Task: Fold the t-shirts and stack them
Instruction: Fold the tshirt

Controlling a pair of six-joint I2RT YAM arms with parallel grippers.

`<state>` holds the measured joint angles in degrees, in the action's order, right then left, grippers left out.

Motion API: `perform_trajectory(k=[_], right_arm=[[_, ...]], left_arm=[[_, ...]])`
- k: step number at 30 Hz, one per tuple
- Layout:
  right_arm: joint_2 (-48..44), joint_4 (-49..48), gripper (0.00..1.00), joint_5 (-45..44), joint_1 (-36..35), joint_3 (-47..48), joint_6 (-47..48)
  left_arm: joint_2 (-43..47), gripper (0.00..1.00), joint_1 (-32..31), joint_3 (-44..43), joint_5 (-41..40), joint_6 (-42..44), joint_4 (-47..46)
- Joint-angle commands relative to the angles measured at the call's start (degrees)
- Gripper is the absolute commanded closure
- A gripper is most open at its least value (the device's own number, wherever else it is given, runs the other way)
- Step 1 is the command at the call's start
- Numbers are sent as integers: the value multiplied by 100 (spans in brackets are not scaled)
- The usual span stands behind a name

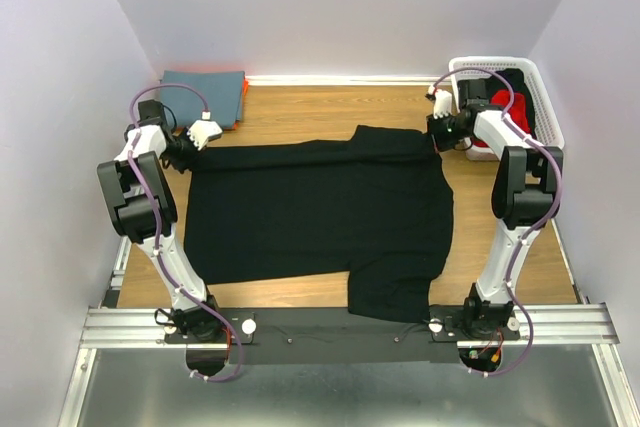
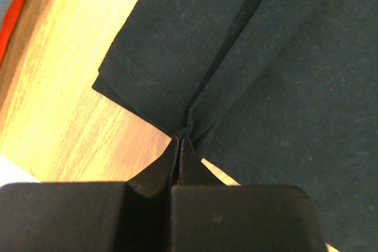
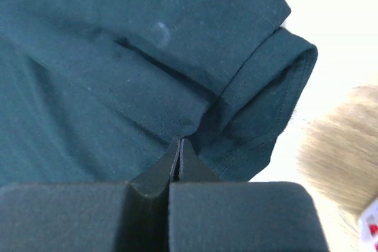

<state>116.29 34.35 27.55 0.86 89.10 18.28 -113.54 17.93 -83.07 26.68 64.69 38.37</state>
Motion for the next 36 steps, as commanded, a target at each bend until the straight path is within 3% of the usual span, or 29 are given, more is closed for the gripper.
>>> perform_trajectory(k=[1,7,20,31,36], right_arm=[[245,2,99,-180,46,-77,149],[192,19,99,-171,-7,-104,132],[-36,230,99,-400,2,1118,-88],[-537,353,99,-575,63,354,377],[-292,344,99,-408,63,73,430]], left_arm=[[-160,100,9,-16,-286,9,-84],[-151,100,-9,-43,-286,-53,-49],[86,100,-9,-1036,31,-184,680],[560,100,149,-545,-57,255,962],[473,100,140,-52,-145,246,777]])
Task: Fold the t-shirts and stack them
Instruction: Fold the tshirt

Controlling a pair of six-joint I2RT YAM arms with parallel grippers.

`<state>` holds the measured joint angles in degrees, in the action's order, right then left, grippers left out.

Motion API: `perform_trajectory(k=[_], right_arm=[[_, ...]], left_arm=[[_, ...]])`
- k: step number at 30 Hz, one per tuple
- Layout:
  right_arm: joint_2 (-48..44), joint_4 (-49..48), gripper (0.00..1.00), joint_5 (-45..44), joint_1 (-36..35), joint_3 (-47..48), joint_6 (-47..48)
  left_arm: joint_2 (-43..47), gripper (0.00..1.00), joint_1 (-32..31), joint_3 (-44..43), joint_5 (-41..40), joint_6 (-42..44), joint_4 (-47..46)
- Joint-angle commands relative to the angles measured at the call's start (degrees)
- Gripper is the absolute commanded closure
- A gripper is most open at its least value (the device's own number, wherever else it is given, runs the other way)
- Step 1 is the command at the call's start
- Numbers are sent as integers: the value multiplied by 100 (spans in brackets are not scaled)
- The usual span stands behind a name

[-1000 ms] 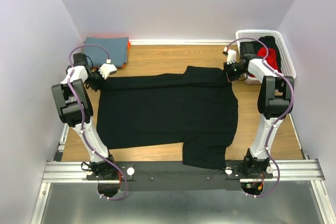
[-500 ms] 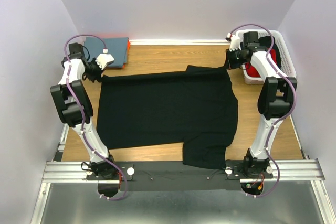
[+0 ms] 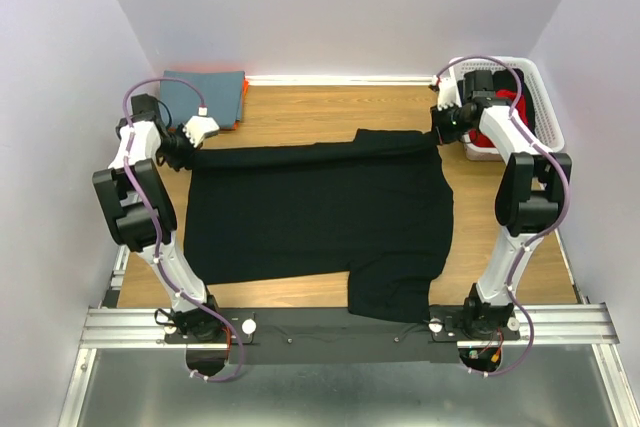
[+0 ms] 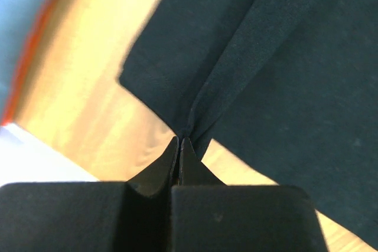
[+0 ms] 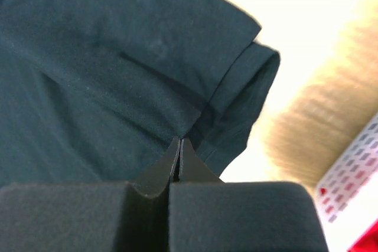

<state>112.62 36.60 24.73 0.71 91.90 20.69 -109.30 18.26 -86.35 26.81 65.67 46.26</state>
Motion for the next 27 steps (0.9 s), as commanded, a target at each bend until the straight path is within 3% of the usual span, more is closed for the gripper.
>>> perform_trajectory(k=[1,5,7,8,10,11,14,15,22,27], right_arm=[[146,119,99,-126,78,-251,199],[410,119,100,-109,78,-348,252],[480,172,99,-56,61,-357,269],[472,216,94,-39,61,-339,287],[384,338,81,-4,61,-322,365],[332,470,70,5,61,-278,392],[59,812,51,32,61,-68,462],[6,901,50,58,70,-6,480],[382,1051,53,163,70,1152,-46],[1313,1060,55,155,70,2155,-617]], left_arm=[[-38,100,99,337,-158,148,-47],[-180,100,29,653,-255,86,-310],[-250,90,11,759,-272,104,-328],[-241,78,2,794,-290,121,-311],[-180,71,2,830,-325,288,-162],[-119,66,19,839,-351,349,-92],[180,58,46,752,-334,569,198],[294,57,55,690,-299,605,356],[357,52,-129,-118,245,140,481],[181,49,-762,-786,887,-1008,-2]])
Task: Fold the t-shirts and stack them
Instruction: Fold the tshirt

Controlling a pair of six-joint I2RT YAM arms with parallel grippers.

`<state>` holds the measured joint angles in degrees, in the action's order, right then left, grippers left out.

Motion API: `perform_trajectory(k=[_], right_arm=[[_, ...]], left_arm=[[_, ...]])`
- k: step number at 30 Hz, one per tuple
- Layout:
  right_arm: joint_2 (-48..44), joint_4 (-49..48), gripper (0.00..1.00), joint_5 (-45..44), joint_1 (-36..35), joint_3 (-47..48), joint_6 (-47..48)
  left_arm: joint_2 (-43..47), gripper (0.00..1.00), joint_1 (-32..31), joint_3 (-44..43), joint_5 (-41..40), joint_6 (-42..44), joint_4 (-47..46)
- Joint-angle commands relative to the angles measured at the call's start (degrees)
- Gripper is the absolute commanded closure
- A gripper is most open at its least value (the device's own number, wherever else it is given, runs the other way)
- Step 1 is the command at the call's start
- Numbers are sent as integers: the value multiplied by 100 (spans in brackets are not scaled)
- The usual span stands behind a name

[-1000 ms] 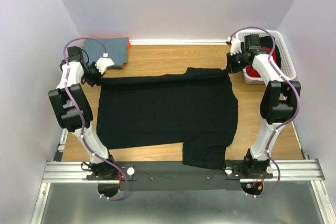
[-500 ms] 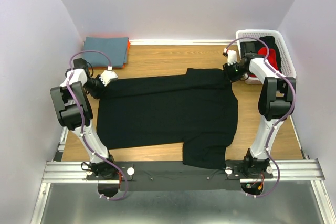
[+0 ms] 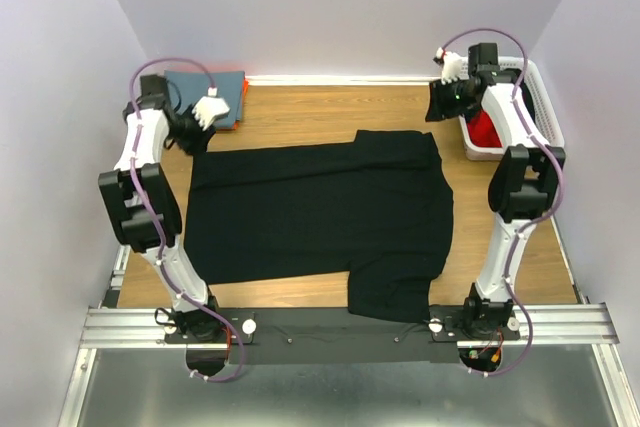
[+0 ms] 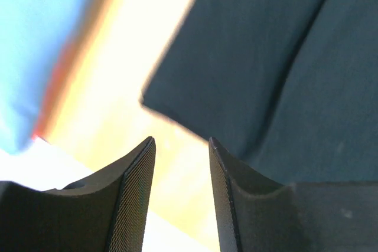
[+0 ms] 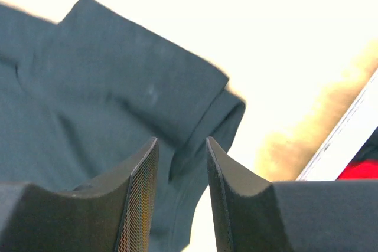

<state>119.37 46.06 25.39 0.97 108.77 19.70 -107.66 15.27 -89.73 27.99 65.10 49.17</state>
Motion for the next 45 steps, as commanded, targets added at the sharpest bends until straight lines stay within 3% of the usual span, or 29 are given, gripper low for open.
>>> perform_trajectory(k=[1,6,10,12,20,29,37,45], right_arm=[[770,105,55,37,43,748,-677],[1272,87,54,-148,35,1303,-942],[1536,61,53,-157,35,1384,-951],[1606,69,51,-139,35,1375,-968],[1914,-18,51,28,35,1524,-1074],[1993,-62,60,98,35,1375,-1083],[2073,-115,60,107,8,1314,-1074],[2020,-150,60,37,-62,1103,-1048]], left_arm=[[-114,48,-785,-579,839,-1234,-537],[-808,48,-1850,-1754,1130,-2929,-1443],[-1878,43,-2562,-2881,1446,-4430,-2032],[-2232,42,-2930,-3417,1481,-4821,-2253],[-3409,41,-3750,-3752,981,-6482,-3694],[-4088,41,-3908,-4148,305,-7221,-4240],[-4360,41,-4075,-4184,-118,-7257,-4073],[-4440,48,-4146,-4034,-171,-7336,-3818]])
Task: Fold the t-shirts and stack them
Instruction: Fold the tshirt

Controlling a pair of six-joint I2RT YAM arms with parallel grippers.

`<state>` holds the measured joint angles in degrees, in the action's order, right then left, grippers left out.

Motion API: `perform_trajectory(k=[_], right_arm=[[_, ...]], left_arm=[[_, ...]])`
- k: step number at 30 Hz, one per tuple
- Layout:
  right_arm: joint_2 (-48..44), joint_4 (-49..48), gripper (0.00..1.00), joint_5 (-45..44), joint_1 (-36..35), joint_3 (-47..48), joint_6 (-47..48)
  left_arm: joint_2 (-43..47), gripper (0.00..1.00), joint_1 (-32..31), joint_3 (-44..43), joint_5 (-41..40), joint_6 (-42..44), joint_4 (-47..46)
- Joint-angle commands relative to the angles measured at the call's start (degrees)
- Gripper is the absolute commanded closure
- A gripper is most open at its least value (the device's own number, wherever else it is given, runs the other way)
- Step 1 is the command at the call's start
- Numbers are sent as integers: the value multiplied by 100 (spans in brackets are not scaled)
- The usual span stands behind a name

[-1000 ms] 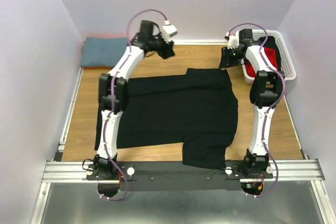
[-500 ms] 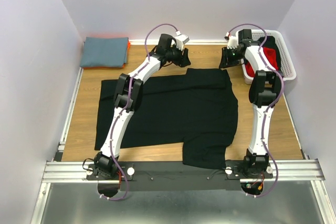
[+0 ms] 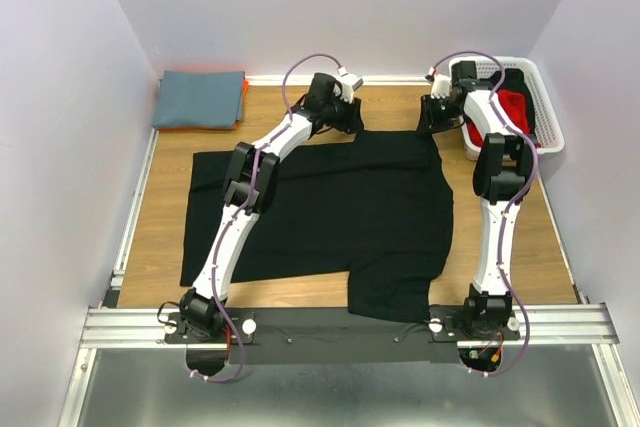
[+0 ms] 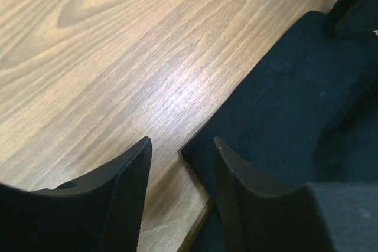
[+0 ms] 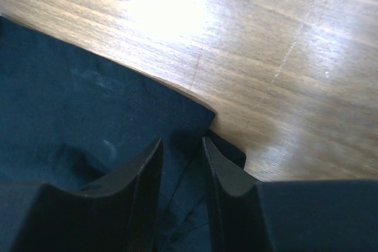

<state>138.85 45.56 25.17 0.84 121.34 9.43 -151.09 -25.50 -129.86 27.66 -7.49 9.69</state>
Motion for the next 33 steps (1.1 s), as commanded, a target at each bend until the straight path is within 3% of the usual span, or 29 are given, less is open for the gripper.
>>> perform_trajectory(k=[1,13,20,22,25,29,33], right_arm=[[81,-100,60,41,-49,-172,-3],[72,-170,62,251,-67,-190,-82],[46,-197,72,357,-75,-111,-170],[55,-197,73,348,-75,-110,-170],[55,-197,78,348,-75,-111,-143],[72,-214,92,410,-75,-75,-135],[37,-223,100,577,-84,-93,-152]], left_arm=[[-105,48,-87,-22,-147,-60,138],[-140,58,-219,-136,-235,-113,270],[-211,77,-210,-276,-252,-86,279],[-202,76,-210,-303,-427,-121,322],[-115,67,-210,-215,-498,-77,384],[-17,60,-219,-30,-735,-34,402],[-61,53,-219,-127,-981,-33,533]])
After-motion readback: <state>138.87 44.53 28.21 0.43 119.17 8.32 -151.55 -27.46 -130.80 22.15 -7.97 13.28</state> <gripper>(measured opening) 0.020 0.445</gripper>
